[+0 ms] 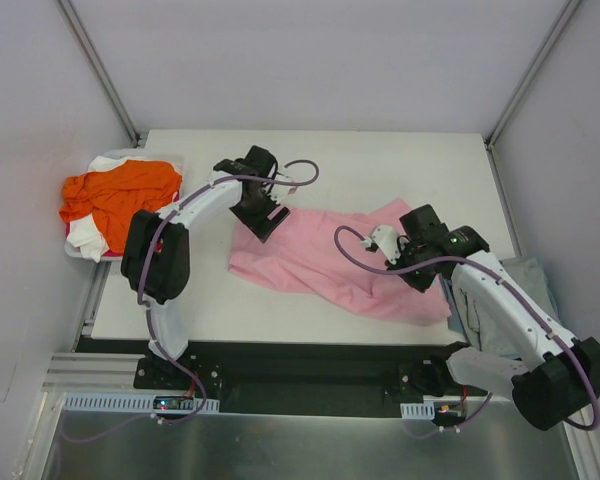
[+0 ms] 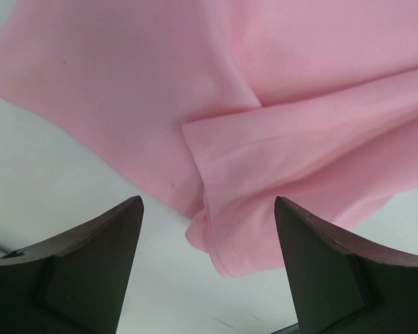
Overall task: Fold and stack the t-shirts
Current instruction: Flatten the tshirt out
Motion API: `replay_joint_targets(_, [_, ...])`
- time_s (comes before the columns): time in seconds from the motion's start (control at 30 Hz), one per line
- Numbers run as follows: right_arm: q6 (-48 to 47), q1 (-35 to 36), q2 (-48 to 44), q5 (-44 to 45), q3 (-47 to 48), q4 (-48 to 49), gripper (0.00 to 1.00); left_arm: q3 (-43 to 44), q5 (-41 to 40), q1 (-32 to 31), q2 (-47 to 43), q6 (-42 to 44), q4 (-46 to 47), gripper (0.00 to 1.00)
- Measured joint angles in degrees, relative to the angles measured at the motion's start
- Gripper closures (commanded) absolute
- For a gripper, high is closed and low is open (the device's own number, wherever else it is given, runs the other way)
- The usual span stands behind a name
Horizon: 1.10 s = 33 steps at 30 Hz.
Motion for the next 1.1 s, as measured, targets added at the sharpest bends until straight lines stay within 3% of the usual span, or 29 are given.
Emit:
replay_joint_targets(0.23, [0.52, 0.00, 3.87, 2.71, -0.35, 3.91, 0.99, 6.10, 2.38, -0.28, 5.42, -0.33, -1.09, 0.27])
replay_joint_targets(0.7, [0.50, 0.00, 1.77, 4.33, -0.24, 4.57, 0.99, 0.28, 3.91, -0.72, 6.25, -1.77, -1.14, 0.30])
replay_joint_targets(1.1, [1.53, 0.00, -1.95, 4.13, 0.42, 3.67, 0.99, 2.12, 3.08, -0.74, 10.32, -1.25, 0.28, 0.32])
